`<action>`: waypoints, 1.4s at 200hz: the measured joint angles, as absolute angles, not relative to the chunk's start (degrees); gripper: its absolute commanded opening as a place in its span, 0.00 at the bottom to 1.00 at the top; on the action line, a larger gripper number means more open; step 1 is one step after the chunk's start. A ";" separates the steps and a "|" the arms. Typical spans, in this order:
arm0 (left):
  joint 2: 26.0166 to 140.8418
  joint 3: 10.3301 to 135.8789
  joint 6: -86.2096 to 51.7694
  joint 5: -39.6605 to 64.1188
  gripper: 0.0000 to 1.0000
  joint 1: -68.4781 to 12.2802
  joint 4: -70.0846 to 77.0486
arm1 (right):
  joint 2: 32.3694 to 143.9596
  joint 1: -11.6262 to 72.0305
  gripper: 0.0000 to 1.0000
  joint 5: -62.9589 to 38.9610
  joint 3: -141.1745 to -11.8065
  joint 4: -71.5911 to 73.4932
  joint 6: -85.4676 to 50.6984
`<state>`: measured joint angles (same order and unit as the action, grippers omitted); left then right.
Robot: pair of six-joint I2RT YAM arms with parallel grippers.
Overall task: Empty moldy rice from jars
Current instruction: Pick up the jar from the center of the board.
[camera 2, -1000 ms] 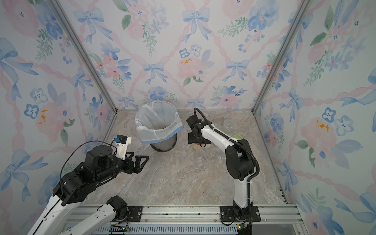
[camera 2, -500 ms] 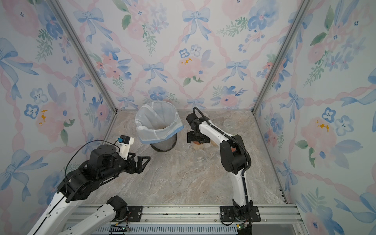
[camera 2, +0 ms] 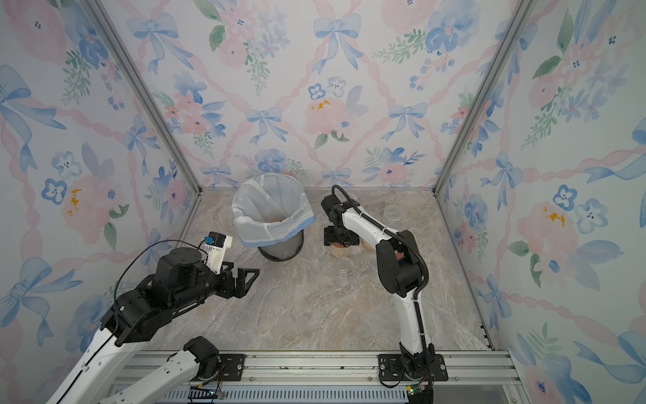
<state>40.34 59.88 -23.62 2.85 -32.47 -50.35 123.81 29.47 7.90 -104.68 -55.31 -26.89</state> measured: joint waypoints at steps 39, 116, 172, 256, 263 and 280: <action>40.64 59.86 -22.68 3.49 0.98 -32.45 -47.72 | 124.31 29.23 0.00 7.92 -107.35 -57.28 -25.63; 45.15 57.28 -17.21 7.11 0.98 -32.45 -35.97 | 118.85 27.79 0.00 2.66 -110.13 -61.39 -21.74; 51.55 55.92 -10.00 11.99 0.98 -32.47 -26.61 | 112.05 27.46 0.00 -5.50 -112.22 -65.45 -18.72; 55.35 50.19 -2.07 16.25 0.98 -34.74 -12.27 | 101.97 27.51 0.00 -20.16 -111.24 -68.60 -17.50; 55.70 49.84 -1.61 16.40 0.98 -35.22 -11.29 | 100.71 27.53 0.00 -21.21 -110.45 -68.53 -17.50; 56.84 49.41 -0.54 16.62 0.98 -36.38 -9.15 | 97.95 27.55 0.00 -24.21 -108.36 -68.47 -17.52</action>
